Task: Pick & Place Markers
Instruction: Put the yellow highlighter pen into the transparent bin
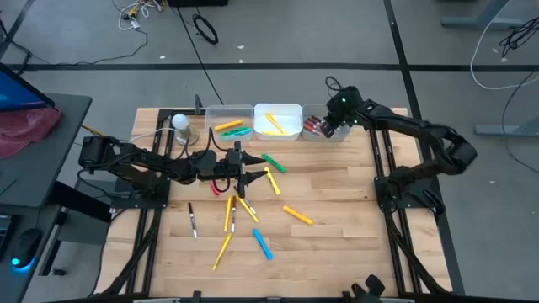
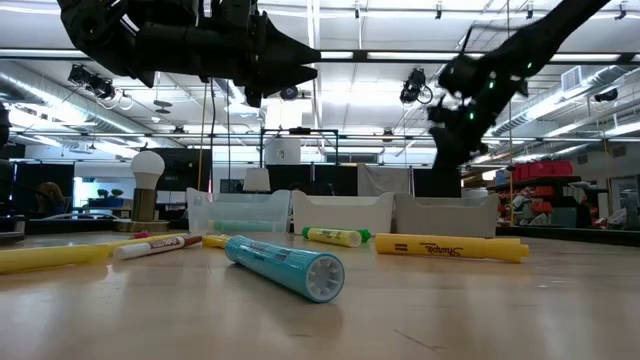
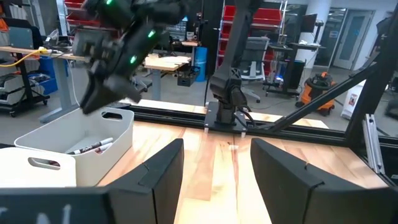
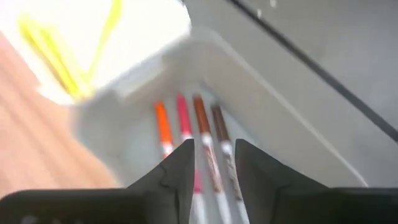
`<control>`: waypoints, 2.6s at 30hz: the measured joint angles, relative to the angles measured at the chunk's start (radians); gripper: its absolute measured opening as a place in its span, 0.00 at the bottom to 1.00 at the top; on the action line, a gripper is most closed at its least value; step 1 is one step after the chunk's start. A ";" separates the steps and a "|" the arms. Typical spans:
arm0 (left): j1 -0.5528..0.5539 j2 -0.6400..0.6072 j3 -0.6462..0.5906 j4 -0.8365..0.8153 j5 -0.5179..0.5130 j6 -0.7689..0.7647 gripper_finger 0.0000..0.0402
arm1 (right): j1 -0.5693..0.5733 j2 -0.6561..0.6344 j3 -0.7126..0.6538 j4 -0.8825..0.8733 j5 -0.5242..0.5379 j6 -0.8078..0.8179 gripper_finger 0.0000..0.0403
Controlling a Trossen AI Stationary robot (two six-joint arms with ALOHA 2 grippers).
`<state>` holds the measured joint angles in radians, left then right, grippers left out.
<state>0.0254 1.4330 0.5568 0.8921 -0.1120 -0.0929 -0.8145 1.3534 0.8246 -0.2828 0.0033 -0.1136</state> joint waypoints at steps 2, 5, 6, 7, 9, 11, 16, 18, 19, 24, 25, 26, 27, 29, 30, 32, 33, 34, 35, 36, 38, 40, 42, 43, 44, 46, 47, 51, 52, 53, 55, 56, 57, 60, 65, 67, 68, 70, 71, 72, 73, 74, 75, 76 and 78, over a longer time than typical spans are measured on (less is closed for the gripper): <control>0.000 0.000 0.000 0.000 0.000 0.000 0.48 | 0.054 -0.060 0.000 0.009 0.002 0.056 0.26; 0.000 0.000 0.000 0.000 0.000 0.000 0.48 | 0.170 -0.126 0.000 0.020 0.000 0.112 0.23; -0.002 0.000 0.000 -0.002 0.000 0.000 0.48 | 0.214 -0.139 -0.002 0.033 0.002 0.130 0.22; -0.005 0.000 0.000 -0.004 0.000 0.000 0.48 | 0.268 -0.151 -0.007 0.055 0.013 0.147 0.21; -0.012 0.000 0.000 -0.010 0.000 0.001 0.48 | 0.387 -0.163 -0.029 0.119 0.018 0.163 0.18; -0.020 0.000 0.000 -0.014 0.000 0.002 0.48 | 0.509 -0.164 -0.060 0.198 0.016 0.161 0.16; -0.054 -0.014 0.000 -0.068 0.000 0.060 0.48 | 0.820 -0.151 -0.138 0.335 0.130 0.154 0.09; -0.065 -0.037 0.000 -0.123 -0.009 0.077 0.48 | 0.934 -0.136 -0.162 0.361 0.211 0.164 0.06; -0.070 -0.051 0.000 -0.155 -0.021 0.079 0.48 | 0.984 -0.128 -0.174 0.372 0.243 0.179 0.05; -0.087 -0.139 0.000 -0.348 -0.131 0.079 0.48 | 1.142 -0.081 -0.254 0.433 0.254 0.368 0.01; -0.087 -0.155 0.000 -0.378 -0.151 0.078 0.48 | 1.162 -0.075 -0.272 0.442 0.236 0.422 0.01; -0.087 -0.161 0.000 -0.388 -0.162 0.076 0.48 | 1.178 -0.068 -0.289 0.448 0.211 0.476 0.01; -0.087 -0.162 0.001 -0.390 -0.165 0.071 0.48 | 1.193 -0.062 -0.306 0.450 0.192 0.520 0.01; -0.087 -0.159 0.000 -0.397 -0.165 0.055 0.48 | 1.211 -0.047 -0.336 0.469 0.174 0.598 0.04; -0.087 -0.158 0.000 -0.393 -0.166 0.052 0.48 | 1.217 -0.040 -0.349 0.477 0.164 0.631 0.06; -0.087 -0.144 0.001 -0.383 -0.166 0.052 0.48 | 1.225 -0.018 -0.370 0.483 0.137 0.657 0.13; -0.087 -0.141 0.000 -0.396 -0.165 0.052 0.48 | 1.232 -0.004 -0.376 0.482 0.133 0.657 0.18; -0.087 -0.140 -0.002 -0.405 -0.165 0.049 0.48 | 1.239 0.015 -0.378 0.483 0.132 0.655 0.23; -0.087 -0.137 -0.001 -0.396 -0.165 0.045 0.48 | 1.245 0.036 -0.378 0.486 0.137 0.649 0.28; -0.087 -0.134 0.000 -0.388 -0.165 0.038 0.48 | 1.251 0.057 -0.378 0.487 0.144 0.632 0.34; -0.087 -0.131 0.000 -0.394 -0.165 0.027 0.48 | 1.262 0.107 -0.378 0.511 0.148 0.580 0.45; -0.087 -0.130 0.000 -0.394 -0.165 0.026 0.48 | 1.273 0.157 -0.378 0.545 0.185 0.550 0.54; -0.086 -0.125 0.000 -0.388 -0.165 0.026 0.48 | 1.280 0.211 -0.378 0.592 0.253 0.560 0.60; -0.085 -0.124 0.000 -0.391 -0.165 0.026 0.48 | 1.283 0.232 -0.378 0.598 0.294 0.576 0.61; -0.084 -0.124 0.000 -0.389 -0.165 0.026 0.48 | 1.284 0.253 -0.378 0.603 0.327 0.594 0.62; -0.084 -0.124 0.000 -0.382 -0.165 0.026 0.48 | 1.288 0.286 -0.375 0.604 0.373 0.637 0.60; -0.084 -0.124 0.000 -0.383 -0.165 0.026 0.48 | 1.288 0.298 -0.373 0.601 0.386 0.650 0.59; -0.084 -0.124 0.000 -0.381 -0.165 0.030 0.48 | 1.290 0.328 -0.373 0.590 0.421 0.631 0.44; -0.084 -0.124 0.000 -0.381 -0.165 0.034 0.48 | 1.290 0.329 -0.373 0.585 0.428 0.628 0.39; -0.084 -0.124 0.000 -0.381 -0.165 0.036 0.48 | 1.290 0.330 -0.372 0.580 0.435 0.622 0.34; -0.084 -0.124 0.000 -0.381 -0.165 0.037 0.48 | 1.289 0.330 -0.372 0.572 0.439 0.611 0.22; -0.084 -0.124 0.000 -0.381 -0.160 0.038 0.48 | 1.288 0.328 -0.372 0.573 0.438 0.606 0.16; -0.084 -0.124 0.000 -0.381 -0.148 0.038 0.48 | 1.288 0.319 -0.373 0.571 0.434 0.600 0.11; -0.083 -0.122 0.000 -0.380 -0.088 0.081 0.48 | 1.270 0.261 -0.379 0.570 0.407 0.564 0.11; -0.081 -0.086 0.000 -0.339 -0.023 0.184 0.48 | 1.181 0.110 -0.342 0.533 0.441 0.532 0.11; -0.071 -0.066 0.001 -0.327 -0.001 0.196 0.49 | 1.140 0.080 -0.307 0.506 0.441 0.492 0.11; -0.063 -0.049 0.003 -0.312 0.020 0.202 0.50 | 1.119 0.075 -0.286 0.496 0.429 0.461 0.11; -0.050 -0.014 0.023 -0.309 0.050 0.209 0.54 | 1.082 0.066 -0.235 0.491 0.404 0.399 0.11; -0.044 0.000 0.030 -0.315 0.058 0.209 0.57 | 1.064 0.070 -0.206 0.497 0.390 0.377 0.11; -0.039 0.021 0.046 -0.314 0.069 0.209 0.60 | 1.050 0.073 -0.185 0.486 0.378 0.362 0.11; -0.034 0.042 0.061 -0.309 0.082 0.211 0.64 | 1.034 0.080 -0.170 0.454 0.371 0.348 0.11; -0.030 0.055 0.070 -0.309 0.098 0.215 0.67 | 1.022 0.093 -0.151 0.426 0.370 0.339 0.11; -0.027 0.066 0.077 -0.316 0.110 0.218 0.70 | 1.013 0.105 -0.134 0.414 0.369 0.330 0.11; -0.026 0.087 0.093 -0.315 0.112 0.220 0.73 | 1.005 0.107 -0.124 0.409 0.367 0.319 0.11; -0.026 0.113 0.113 -0.322 0.101 0.226 0.77 | 0.997 0.118 -0.102 0.414 0.370 0.300 0.11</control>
<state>-0.0010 1.5463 0.6693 0.5702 -0.0112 0.1333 0.1823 1.4710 0.7227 0.1316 0.3734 0.1866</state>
